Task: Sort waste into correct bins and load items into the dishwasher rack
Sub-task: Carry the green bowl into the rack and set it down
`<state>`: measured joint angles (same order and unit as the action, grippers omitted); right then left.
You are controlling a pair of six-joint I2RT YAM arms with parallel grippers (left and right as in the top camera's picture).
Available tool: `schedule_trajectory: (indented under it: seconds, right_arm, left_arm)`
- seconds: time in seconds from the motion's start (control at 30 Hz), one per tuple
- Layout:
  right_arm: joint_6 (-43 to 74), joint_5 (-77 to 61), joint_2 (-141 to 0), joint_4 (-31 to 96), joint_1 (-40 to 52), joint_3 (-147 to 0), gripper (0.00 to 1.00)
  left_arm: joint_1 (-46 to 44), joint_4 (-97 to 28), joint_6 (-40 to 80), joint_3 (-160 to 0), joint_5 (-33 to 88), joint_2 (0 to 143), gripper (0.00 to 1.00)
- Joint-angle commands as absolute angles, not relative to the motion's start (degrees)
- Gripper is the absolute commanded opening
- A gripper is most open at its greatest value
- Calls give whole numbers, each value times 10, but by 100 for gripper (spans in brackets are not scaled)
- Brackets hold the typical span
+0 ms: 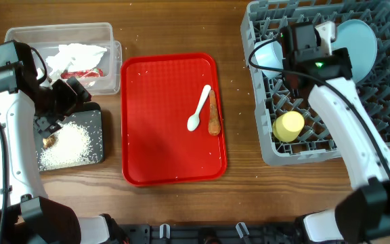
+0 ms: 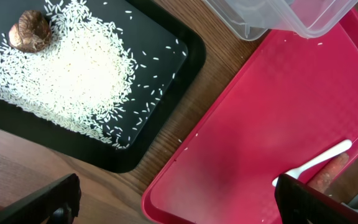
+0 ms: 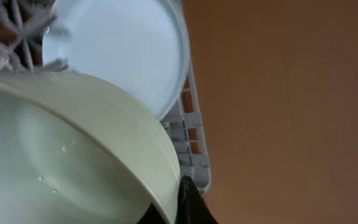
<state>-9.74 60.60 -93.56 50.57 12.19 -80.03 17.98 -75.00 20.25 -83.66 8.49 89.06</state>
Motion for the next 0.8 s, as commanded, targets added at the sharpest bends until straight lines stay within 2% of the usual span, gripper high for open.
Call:
schedule_trajectory:
  seconds: [0.0,0.23,0.5,0.77]
  right_arm:
    - [-183,626,-986,486,119,-802,4]
    - [-247,672,-1052,413,116,-802,4]
    - [-293,700,-1063,321,107,-802,4]
    - [-298,623,-1064,352,114,-801,4]
  left_arm:
    - [182,-750,203,-844,92,887,100]
    - [182,-750,203,-844,92,887,100]
    - [182,-750,203,-844,92,887,100]
    - [182,-750,203,-844,92,887,100]
